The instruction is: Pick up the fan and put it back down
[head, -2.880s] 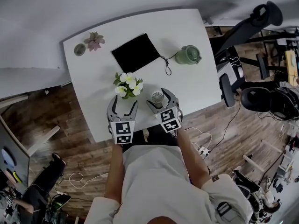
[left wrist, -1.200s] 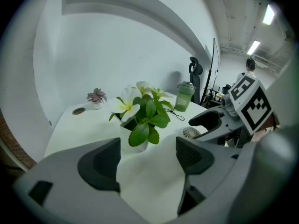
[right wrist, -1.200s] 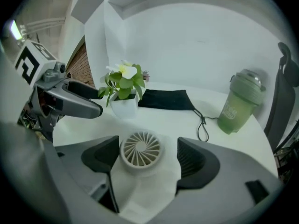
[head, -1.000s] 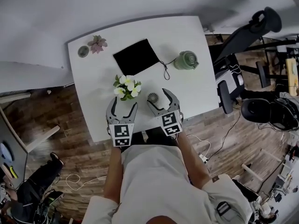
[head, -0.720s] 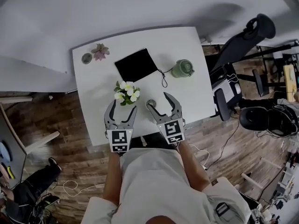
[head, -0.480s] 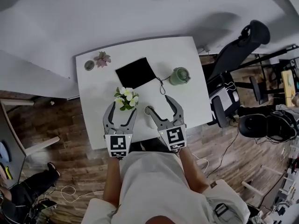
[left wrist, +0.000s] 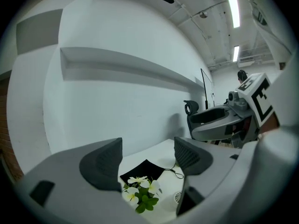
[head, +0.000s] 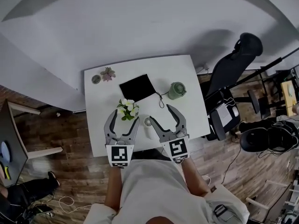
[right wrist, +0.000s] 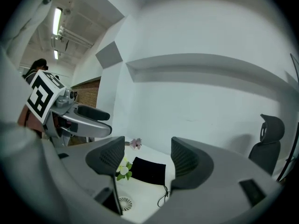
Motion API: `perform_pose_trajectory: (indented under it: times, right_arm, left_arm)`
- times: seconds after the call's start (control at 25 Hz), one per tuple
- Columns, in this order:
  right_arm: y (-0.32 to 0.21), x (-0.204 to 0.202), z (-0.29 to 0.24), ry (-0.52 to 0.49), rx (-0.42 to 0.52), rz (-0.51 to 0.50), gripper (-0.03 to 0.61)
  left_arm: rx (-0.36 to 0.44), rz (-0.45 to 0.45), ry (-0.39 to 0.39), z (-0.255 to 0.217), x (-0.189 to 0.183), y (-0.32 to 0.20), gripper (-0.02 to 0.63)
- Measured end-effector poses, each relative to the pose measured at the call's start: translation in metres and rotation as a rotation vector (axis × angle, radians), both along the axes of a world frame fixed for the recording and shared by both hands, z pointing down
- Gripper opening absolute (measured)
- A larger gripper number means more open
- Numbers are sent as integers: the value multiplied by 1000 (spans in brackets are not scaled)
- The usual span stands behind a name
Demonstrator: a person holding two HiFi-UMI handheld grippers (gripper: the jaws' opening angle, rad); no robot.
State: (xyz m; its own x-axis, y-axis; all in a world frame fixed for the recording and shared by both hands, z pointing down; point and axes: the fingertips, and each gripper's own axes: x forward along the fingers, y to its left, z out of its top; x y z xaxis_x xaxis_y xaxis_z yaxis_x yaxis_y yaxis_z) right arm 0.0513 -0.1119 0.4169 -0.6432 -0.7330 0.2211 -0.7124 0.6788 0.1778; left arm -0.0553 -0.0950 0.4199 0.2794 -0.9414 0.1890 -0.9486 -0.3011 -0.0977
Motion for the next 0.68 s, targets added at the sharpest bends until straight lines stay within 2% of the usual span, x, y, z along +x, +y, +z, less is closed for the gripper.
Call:
perform_pose_trajectory:
  times: [0.48, 0.68]
  right_arm:
    - [4, 10, -18, -49, 32, -7, 301]
    - [1, 11, -12, -70, 13, 2, 299]
  left_arm:
    - [34, -22, -44, -20, 3, 12, 334]
    - [42, -17, -45, -22, 5, 8, 333]
